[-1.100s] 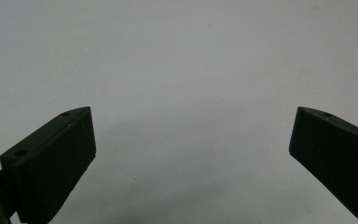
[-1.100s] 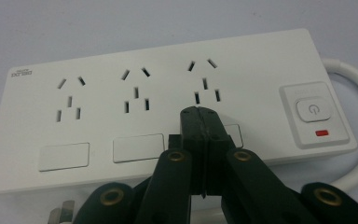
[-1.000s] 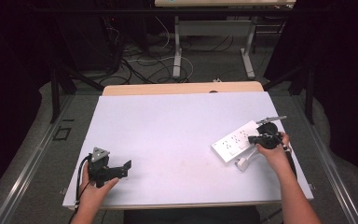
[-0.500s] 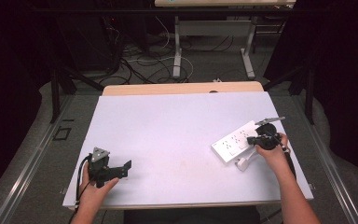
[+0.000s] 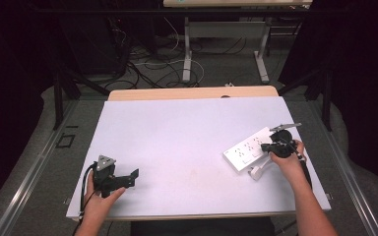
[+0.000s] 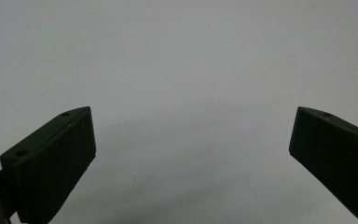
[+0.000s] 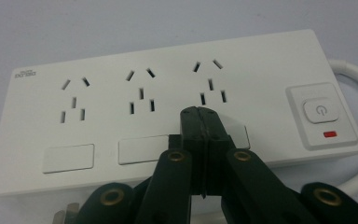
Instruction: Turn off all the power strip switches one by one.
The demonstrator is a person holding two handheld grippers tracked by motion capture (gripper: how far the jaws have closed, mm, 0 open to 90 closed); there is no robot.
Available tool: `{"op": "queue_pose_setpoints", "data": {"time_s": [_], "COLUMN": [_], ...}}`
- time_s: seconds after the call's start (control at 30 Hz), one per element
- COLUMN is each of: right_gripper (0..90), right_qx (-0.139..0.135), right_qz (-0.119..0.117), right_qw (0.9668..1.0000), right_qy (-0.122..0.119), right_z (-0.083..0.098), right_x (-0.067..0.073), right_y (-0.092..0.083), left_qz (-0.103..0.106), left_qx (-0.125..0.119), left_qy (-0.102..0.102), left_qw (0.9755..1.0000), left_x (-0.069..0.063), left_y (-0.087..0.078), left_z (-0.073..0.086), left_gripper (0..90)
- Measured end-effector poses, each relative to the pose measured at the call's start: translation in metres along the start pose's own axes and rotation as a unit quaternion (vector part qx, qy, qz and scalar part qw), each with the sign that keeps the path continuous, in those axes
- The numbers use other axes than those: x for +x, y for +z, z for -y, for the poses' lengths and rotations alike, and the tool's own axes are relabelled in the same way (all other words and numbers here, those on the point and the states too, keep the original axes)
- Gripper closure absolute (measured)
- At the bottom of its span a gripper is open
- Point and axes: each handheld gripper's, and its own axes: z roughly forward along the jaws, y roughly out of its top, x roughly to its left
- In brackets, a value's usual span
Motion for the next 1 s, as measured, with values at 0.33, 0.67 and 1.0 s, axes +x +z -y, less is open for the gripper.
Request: {"op": "queue_pose_setpoints", "data": {"time_s": [0.33, 0.67, 1.0], "right_gripper": [90.0, 90.0, 90.0], "right_qx": [-0.003, -0.002, 0.003], "right_qz": [-0.006, -0.019, -0.027], "right_qw": [1.0000, 0.9996, 0.9990], "right_qy": [-0.007, -0.023, -0.036], "right_z": [-0.002, -0.004, -0.002], "right_x": [0.008, 0.018, 0.027], "right_y": [-0.007, -0.008, -0.004], "left_qz": [-0.001, 0.000, 0.000], "left_qx": [-0.002, -0.004, -0.005], "left_qy": [-0.003, -0.003, -0.003], "left_qw": [1.0000, 1.0000, 1.0000], "left_x": [-0.001, 0.000, 0.000], "left_y": [0.000, 0.000, 0.000], "left_z": [0.000, 0.000, 0.000], "left_gripper": [0.4, 0.4, 0.4]}}
